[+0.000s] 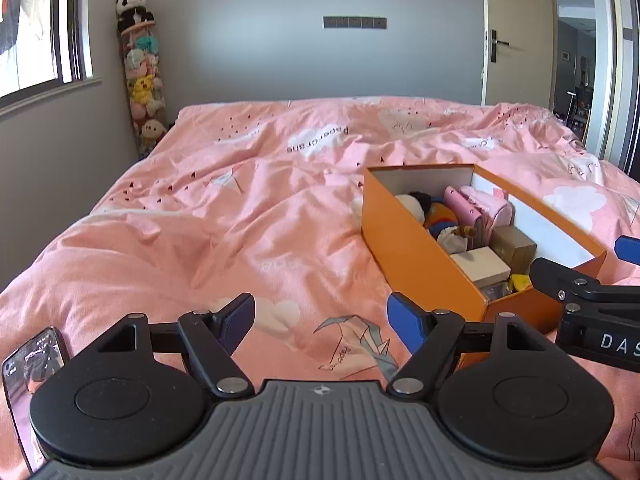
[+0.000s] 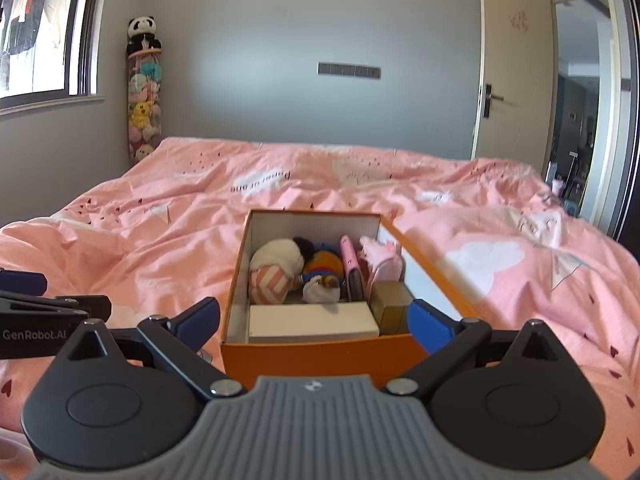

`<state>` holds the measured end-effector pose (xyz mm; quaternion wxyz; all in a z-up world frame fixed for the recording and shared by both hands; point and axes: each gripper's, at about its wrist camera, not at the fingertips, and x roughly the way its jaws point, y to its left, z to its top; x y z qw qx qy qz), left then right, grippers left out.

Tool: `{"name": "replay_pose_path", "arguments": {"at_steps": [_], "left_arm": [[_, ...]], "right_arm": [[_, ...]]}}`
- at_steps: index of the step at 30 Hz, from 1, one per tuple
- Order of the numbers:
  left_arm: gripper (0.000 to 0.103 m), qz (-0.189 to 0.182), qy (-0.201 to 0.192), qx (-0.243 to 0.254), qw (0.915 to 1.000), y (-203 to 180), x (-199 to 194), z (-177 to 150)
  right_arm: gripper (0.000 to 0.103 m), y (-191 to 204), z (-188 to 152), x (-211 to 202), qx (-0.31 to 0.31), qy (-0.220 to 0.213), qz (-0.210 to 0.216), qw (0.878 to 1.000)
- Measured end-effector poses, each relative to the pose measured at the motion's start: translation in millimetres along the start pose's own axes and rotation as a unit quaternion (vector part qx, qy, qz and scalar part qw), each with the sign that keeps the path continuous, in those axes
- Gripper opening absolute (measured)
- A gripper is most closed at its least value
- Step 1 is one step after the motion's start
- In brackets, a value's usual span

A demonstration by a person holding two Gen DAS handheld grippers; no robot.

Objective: Organize objects

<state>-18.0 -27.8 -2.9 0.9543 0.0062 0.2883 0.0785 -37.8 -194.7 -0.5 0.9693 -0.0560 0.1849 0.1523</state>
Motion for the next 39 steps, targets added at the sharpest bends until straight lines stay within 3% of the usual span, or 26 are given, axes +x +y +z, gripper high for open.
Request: {"name": "replay_pose_path", "arguments": {"at_steps": [12, 19, 39], "left_arm": [[0.089, -0.002, 0.04, -0.013, 0.9991, 5, 9, -7], [0.089, -0.003, 0.063, -0.011, 0.9979, 3, 12, -11], [0.089, -0.003, 0.075, -0.006, 0.9971, 1, 15, -14]], "right_arm": [[0.102, 4, -7, 0, -0.009, -0.003, 0.005, 1.0], [0.102, 1, -13, 8, 0.003, 0.029, 0.014, 0.999], [0.102, -1, -17, 11, 0.015, 0.042, 0.018, 0.999]]}}
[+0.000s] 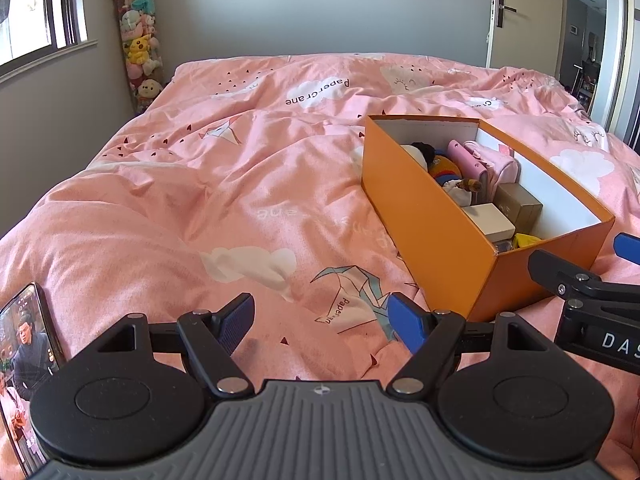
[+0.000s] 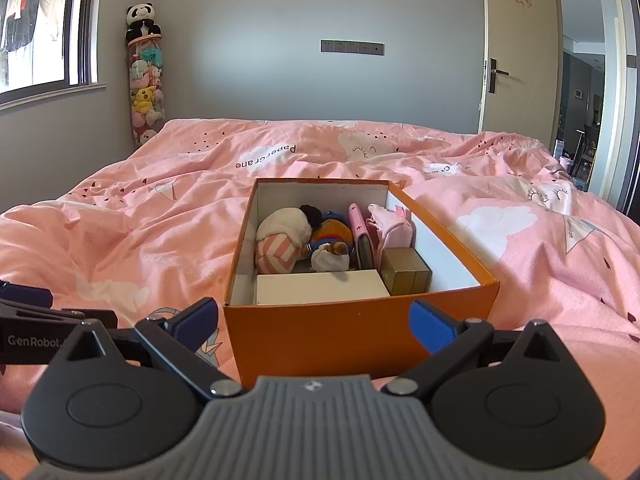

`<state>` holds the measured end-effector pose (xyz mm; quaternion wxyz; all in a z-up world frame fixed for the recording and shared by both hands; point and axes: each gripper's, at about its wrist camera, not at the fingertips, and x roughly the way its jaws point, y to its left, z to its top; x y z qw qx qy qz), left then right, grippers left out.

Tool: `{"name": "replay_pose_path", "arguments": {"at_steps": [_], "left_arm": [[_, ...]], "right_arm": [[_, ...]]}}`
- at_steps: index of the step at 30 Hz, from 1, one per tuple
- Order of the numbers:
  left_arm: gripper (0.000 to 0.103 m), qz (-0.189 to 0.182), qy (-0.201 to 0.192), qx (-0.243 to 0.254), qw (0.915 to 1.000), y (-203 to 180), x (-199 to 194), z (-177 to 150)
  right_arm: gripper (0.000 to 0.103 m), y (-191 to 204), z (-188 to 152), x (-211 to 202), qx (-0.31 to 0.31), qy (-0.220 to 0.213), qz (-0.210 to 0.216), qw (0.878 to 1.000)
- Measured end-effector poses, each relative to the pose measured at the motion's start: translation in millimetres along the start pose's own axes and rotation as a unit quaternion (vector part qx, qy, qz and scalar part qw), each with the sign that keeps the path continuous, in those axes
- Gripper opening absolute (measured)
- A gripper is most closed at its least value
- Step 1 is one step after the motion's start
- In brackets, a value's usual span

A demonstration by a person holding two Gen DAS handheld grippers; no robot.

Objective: Organize objects

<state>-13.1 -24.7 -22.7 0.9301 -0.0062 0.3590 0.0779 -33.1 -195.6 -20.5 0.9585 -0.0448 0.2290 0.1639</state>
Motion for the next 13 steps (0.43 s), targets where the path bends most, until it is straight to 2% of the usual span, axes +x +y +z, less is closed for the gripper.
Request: {"name": "replay_pose_path", "arguments": {"at_steps": [13], "left_arm": [[0.089, -0.001, -0.001, 0.001, 1.0, -1.3, -0.5, 0.3]], "right_arm": [[0.102, 0.0, -0.5, 0.3, 0.002, 0.001, 0.0, 1.0]]}}
